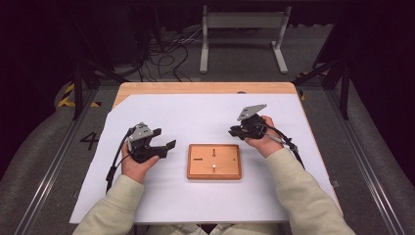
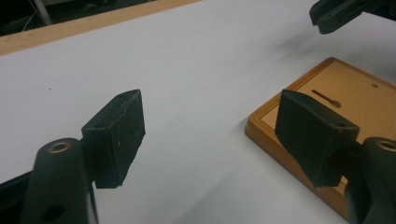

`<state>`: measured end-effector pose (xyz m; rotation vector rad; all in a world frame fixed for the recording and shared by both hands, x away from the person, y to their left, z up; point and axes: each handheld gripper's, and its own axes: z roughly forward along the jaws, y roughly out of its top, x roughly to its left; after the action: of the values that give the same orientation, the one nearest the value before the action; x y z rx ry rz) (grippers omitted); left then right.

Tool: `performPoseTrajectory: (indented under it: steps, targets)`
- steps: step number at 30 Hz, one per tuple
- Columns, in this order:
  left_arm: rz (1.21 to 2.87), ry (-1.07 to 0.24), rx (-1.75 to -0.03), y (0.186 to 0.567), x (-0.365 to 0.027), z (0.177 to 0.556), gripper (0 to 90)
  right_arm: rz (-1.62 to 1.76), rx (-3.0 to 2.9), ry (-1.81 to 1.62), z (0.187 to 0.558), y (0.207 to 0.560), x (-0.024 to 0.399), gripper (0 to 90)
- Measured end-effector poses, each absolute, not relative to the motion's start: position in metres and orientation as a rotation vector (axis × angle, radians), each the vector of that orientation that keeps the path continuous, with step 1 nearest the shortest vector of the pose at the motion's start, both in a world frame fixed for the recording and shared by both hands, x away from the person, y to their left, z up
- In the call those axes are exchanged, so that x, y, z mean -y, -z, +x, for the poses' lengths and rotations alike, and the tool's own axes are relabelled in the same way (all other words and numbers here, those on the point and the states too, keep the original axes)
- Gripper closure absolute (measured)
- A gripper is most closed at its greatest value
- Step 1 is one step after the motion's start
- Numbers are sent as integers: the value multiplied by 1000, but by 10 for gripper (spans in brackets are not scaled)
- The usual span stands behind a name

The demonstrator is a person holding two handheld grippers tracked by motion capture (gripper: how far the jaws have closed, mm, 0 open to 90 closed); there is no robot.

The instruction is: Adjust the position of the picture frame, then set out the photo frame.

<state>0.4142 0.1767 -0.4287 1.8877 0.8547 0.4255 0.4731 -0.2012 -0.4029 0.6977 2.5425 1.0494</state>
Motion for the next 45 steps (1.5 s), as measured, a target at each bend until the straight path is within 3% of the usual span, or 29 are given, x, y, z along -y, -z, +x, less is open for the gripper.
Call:
performPoseTrajectory:
  steps: [7, 24, 30, 40, 41, 45]
  targets:
    - [1904, -434, -807, 415, -172, 397, 243, 813, -2332, -1272, 437, 389, 233, 581]
    - [1973, -318, -612, 407, -129, 375, 346, 857, -2249, -1386, 411, 386, 271, 582]
    - [1994, -213, -549, 412, -114, 369, 373, 860, -2251, -1397, 403, 388, 276, 569]
    - [2017, -156, -479, 427, -91, 361, 415, 890, -2260, -1408, 405, 397, 279, 560]
    - [2012, -145, -447, 431, -86, 360, 477, 896, -2258, -1410, 405, 397, 281, 558]
    - [2027, -143, -430, 437, -79, 361, 488, 908, -2251, -1421, 405, 398, 283, 551]
